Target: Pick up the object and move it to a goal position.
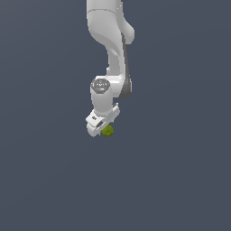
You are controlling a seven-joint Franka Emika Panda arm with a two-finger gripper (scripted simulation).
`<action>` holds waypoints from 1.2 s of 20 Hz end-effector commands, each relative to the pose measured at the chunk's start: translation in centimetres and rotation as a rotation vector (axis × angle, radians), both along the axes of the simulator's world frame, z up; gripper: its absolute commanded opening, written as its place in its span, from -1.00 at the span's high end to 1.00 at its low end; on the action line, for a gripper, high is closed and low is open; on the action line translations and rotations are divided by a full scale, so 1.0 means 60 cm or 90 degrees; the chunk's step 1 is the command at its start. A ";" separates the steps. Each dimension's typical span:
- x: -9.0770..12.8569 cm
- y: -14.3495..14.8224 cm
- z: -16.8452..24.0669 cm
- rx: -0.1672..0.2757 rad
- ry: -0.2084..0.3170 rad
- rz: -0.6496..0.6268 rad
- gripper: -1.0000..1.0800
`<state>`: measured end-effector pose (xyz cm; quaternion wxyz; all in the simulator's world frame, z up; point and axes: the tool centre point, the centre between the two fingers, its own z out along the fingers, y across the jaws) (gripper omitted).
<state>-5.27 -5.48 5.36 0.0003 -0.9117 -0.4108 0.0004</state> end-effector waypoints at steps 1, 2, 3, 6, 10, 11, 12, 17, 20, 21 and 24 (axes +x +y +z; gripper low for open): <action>0.000 0.000 -0.014 0.000 -0.001 0.000 -0.92; 0.001 -0.001 -0.017 0.000 -0.001 0.000 -0.92; 0.001 -0.001 -0.020 0.000 -0.001 0.000 -0.92; 0.001 -0.001 -0.021 0.000 -0.001 0.000 1.00; 0.001 -0.001 -0.021 0.000 -0.001 0.000 1.00; 0.001 -0.001 -0.021 0.000 -0.001 0.000 1.00; 0.001 -0.001 -0.021 0.000 -0.001 0.000 1.00; 0.002 -0.002 -0.019 -0.001 -0.002 0.000 1.00; -0.002 -0.007 -0.015 -0.001 -0.002 0.000 1.00; -0.004 -0.010 -0.012 -0.001 -0.002 0.000 1.00; -0.012 -0.025 0.001 -0.001 -0.002 0.000 1.00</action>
